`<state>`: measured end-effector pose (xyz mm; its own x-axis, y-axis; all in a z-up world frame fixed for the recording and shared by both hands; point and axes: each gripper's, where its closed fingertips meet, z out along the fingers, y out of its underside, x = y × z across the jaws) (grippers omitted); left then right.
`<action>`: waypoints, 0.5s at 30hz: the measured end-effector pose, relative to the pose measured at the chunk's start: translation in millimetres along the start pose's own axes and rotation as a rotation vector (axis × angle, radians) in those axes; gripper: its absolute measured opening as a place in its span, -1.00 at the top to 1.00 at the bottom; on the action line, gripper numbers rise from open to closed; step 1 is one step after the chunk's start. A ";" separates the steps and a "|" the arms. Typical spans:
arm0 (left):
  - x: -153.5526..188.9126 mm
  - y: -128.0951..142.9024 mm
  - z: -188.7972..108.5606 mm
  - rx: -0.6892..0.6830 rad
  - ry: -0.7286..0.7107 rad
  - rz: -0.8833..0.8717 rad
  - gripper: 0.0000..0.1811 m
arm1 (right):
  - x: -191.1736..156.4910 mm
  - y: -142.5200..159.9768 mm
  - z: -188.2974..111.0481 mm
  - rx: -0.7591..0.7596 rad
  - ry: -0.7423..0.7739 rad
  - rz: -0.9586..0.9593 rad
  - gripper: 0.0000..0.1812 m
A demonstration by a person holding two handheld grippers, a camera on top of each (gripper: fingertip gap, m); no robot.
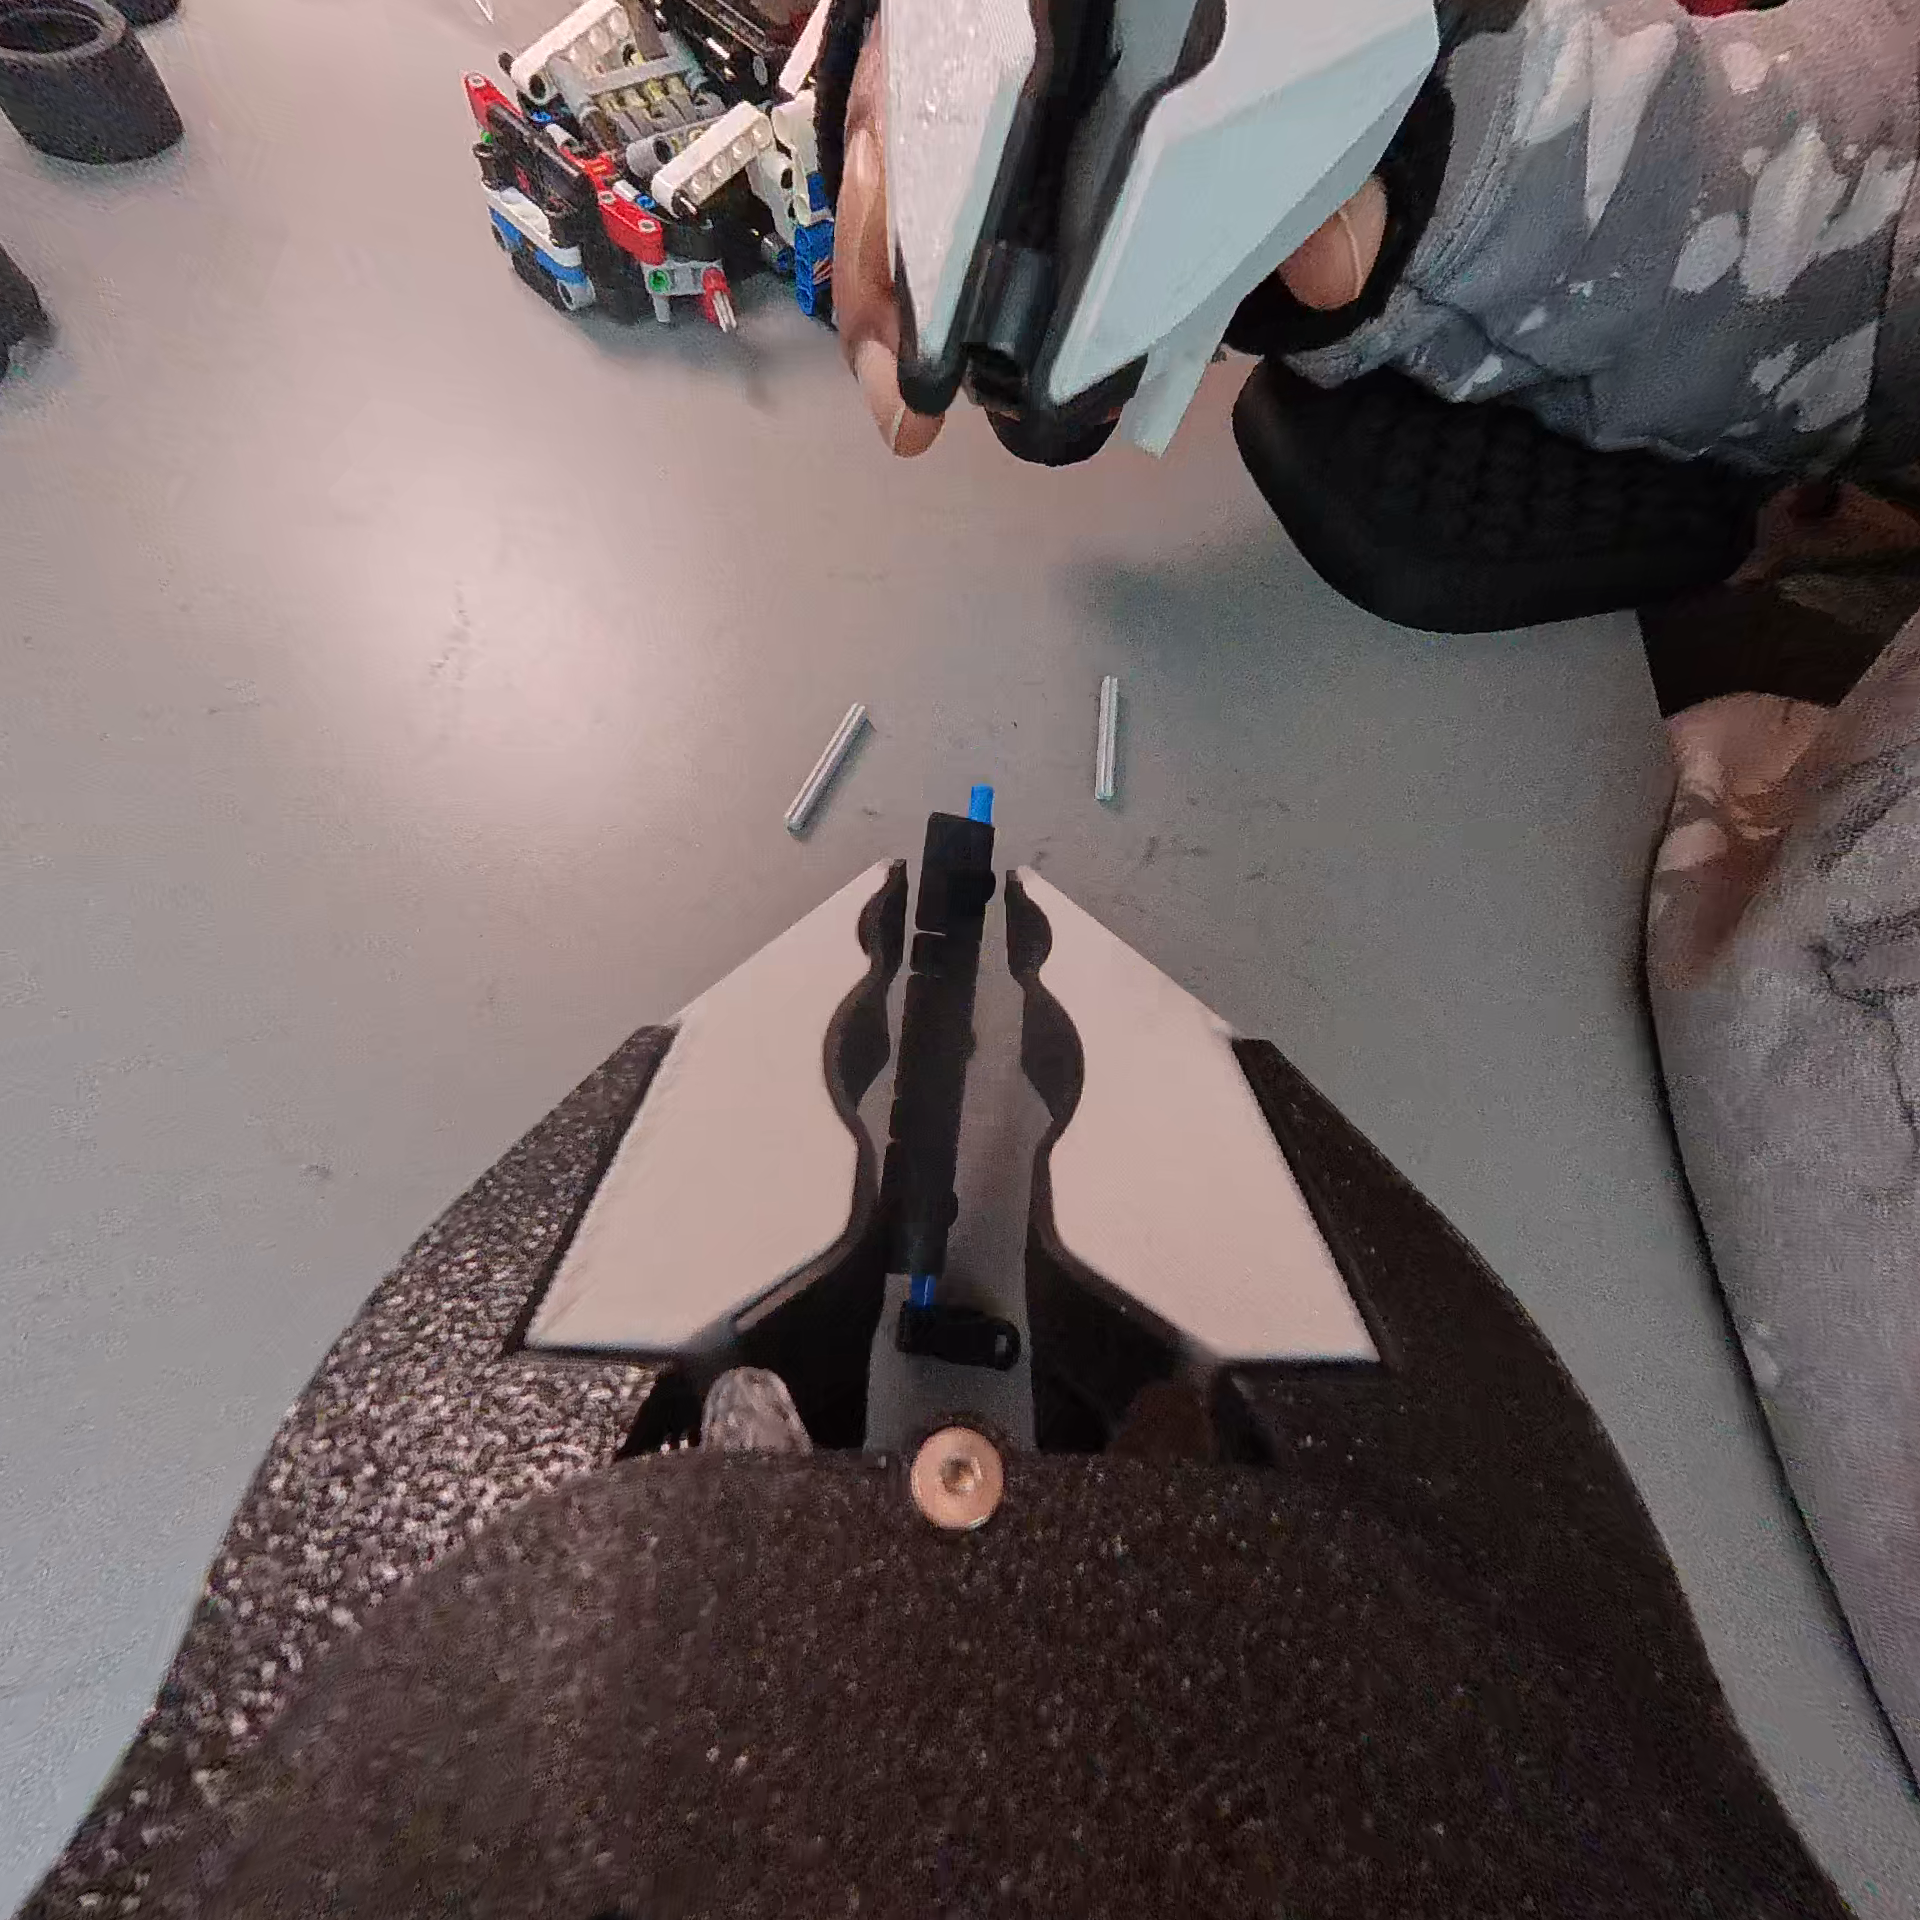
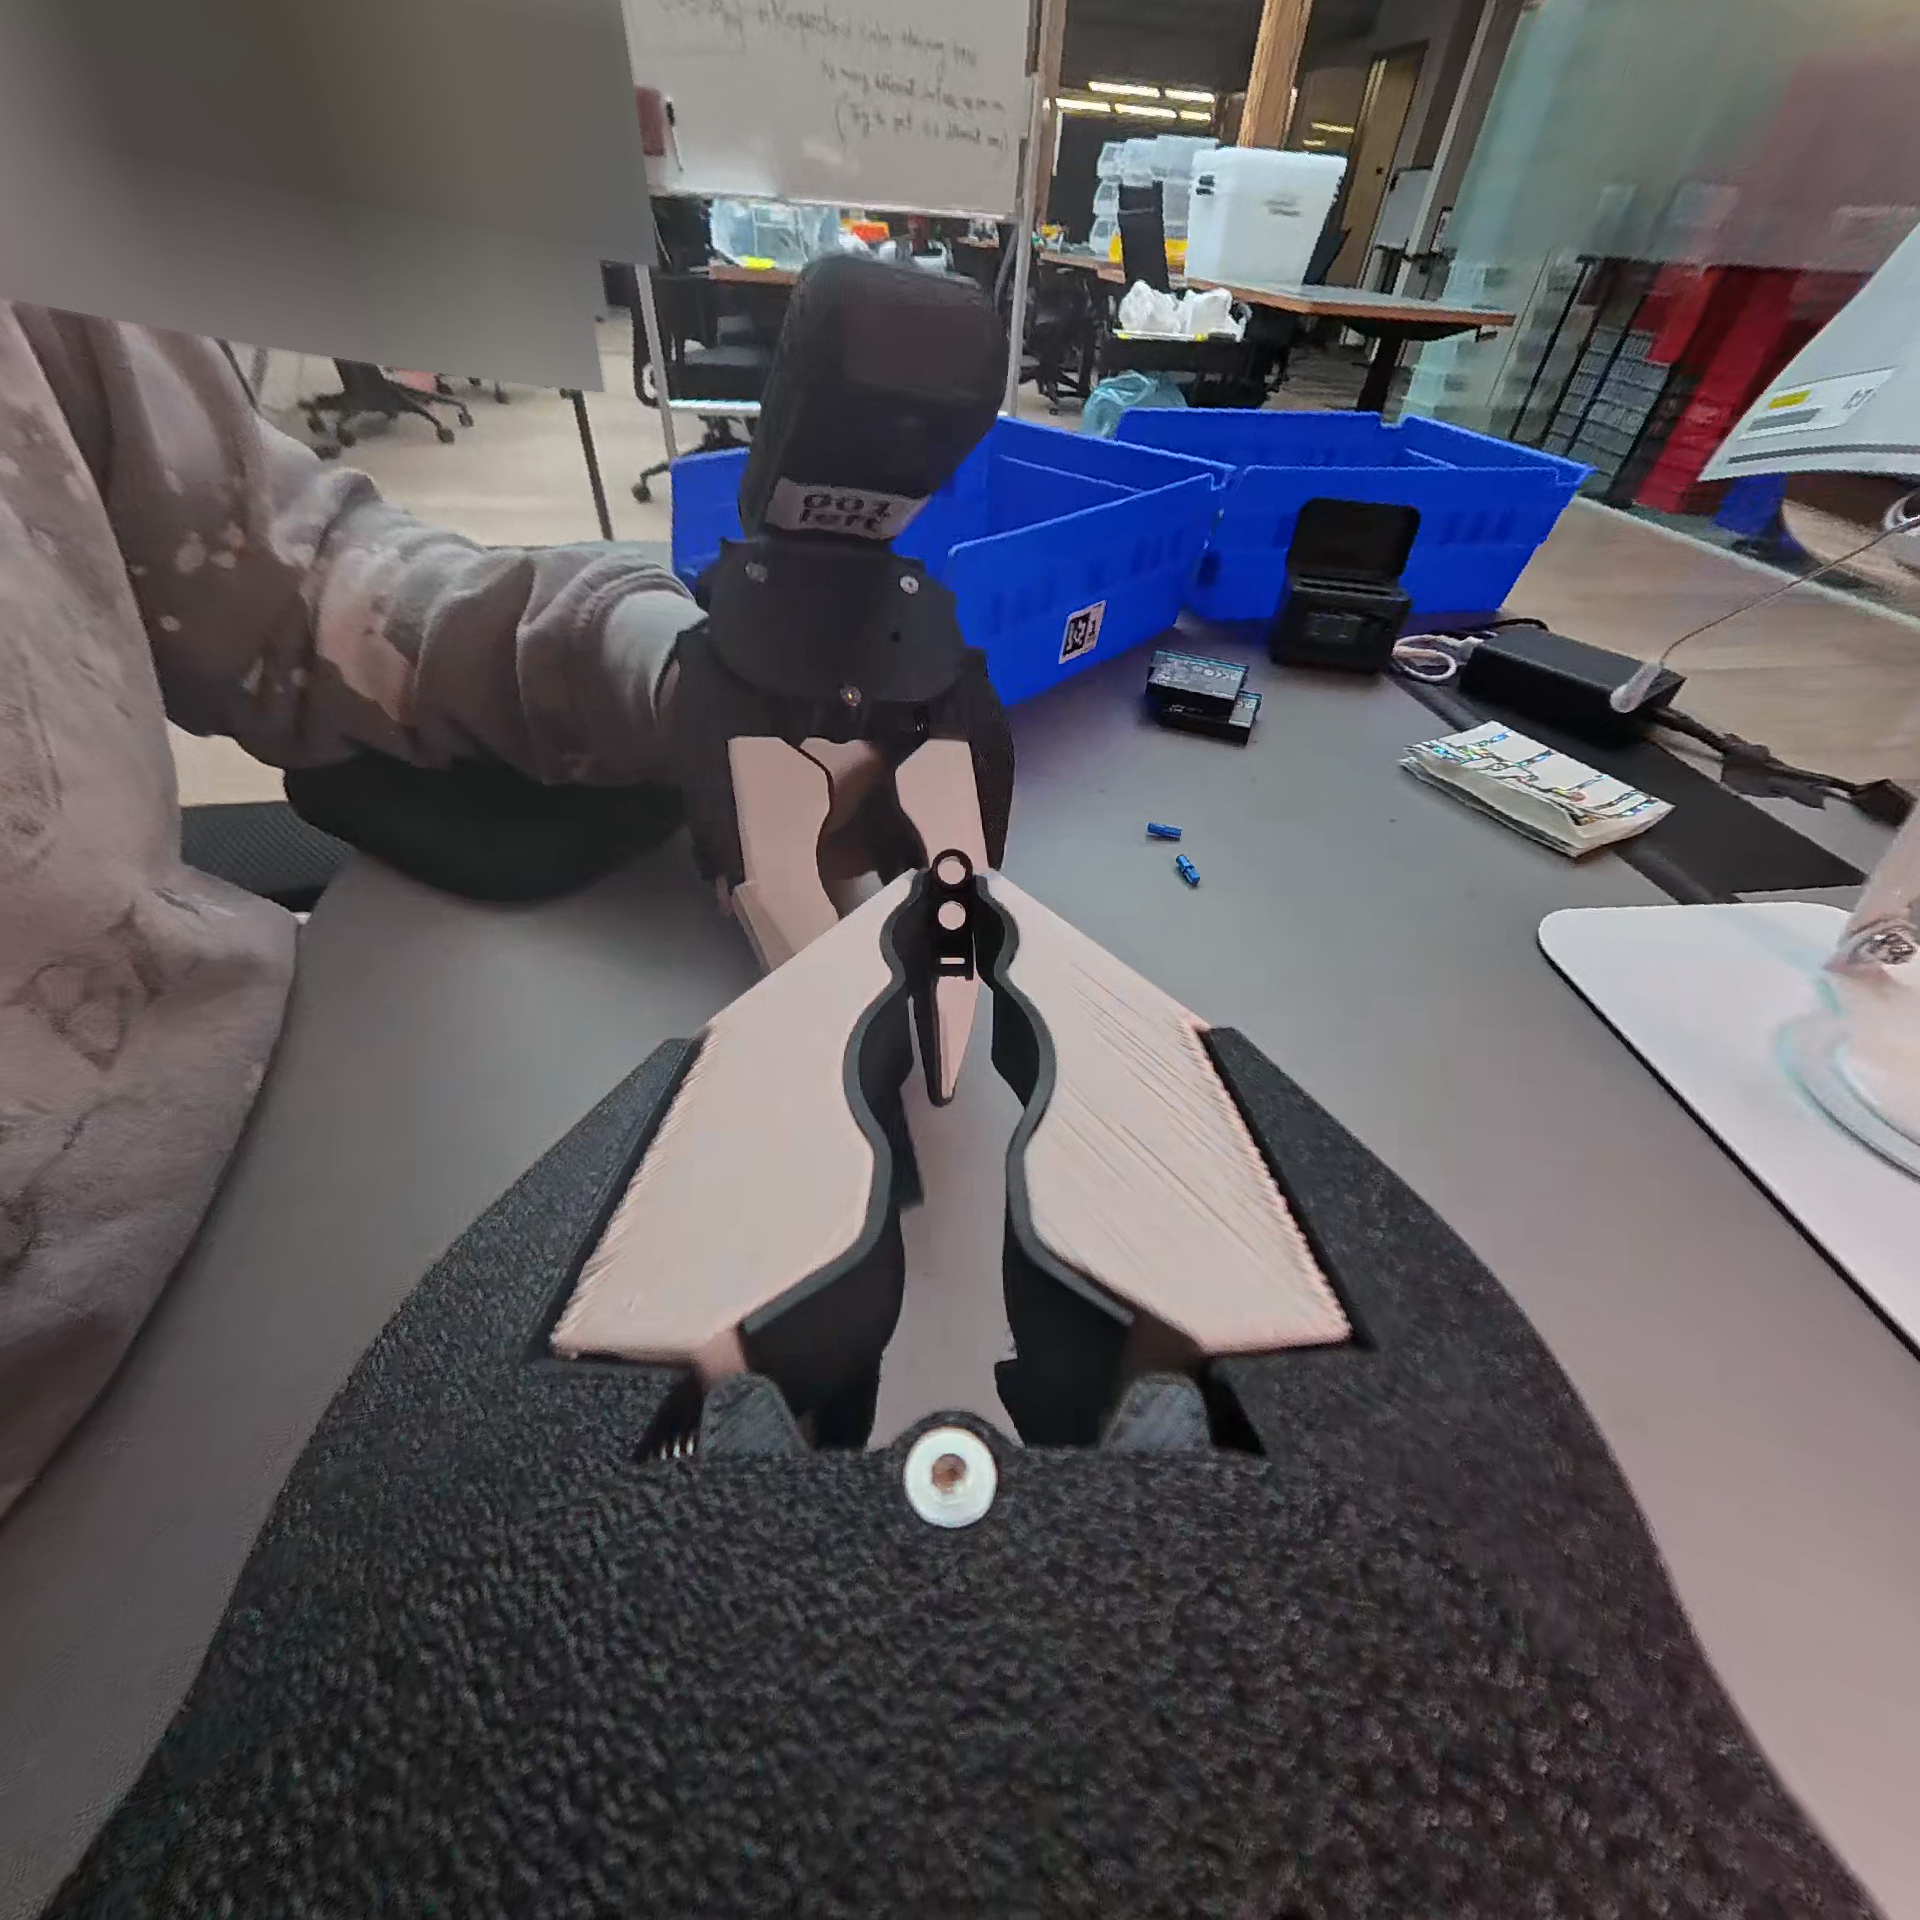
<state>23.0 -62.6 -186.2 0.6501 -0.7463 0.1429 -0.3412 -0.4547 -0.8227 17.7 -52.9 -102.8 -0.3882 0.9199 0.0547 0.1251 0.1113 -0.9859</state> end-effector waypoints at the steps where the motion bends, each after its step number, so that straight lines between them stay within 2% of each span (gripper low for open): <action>1: -1.7 -3.3 -2.8 0.020 -0.005 0.000 0.77 | 1.3 3.7 2.2 -0.020 0.025 -0.033 0.92; 4: 2.2 -27.2 -21.7 0.183 0.074 -0.065 0.72 | 6.0 7.4 6.6 -0.052 0.112 -0.159 0.92; 8: -2.9 -56.2 -48.0 0.401 0.236 -0.335 0.72 | 6.3 14.8 13.6 -0.148 0.209 -0.420 0.92; 10: -7.1 -56.8 -47.4 0.414 0.256 -0.416 0.70 | 4.5 18.7 17.9 -0.189 0.230 -0.490 0.92; 12: -8.4 -49.7 -37.8 0.360 0.234 -0.443 0.71 | 3.7 19.7 20.7 -0.211 0.250 -0.535 0.92; 15: -7.2 -47.6 -33.6 0.337 0.237 -0.480 0.84 | 7.8 23.4 20.1 -0.258 0.282 -0.578 0.92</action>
<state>11.7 -52.0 -129.6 0.4964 -0.6020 0.6255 0.2092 -0.6163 -0.7592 -0.8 -50.7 -128.7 -0.2101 0.7448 0.6333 0.1960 0.6667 -0.7191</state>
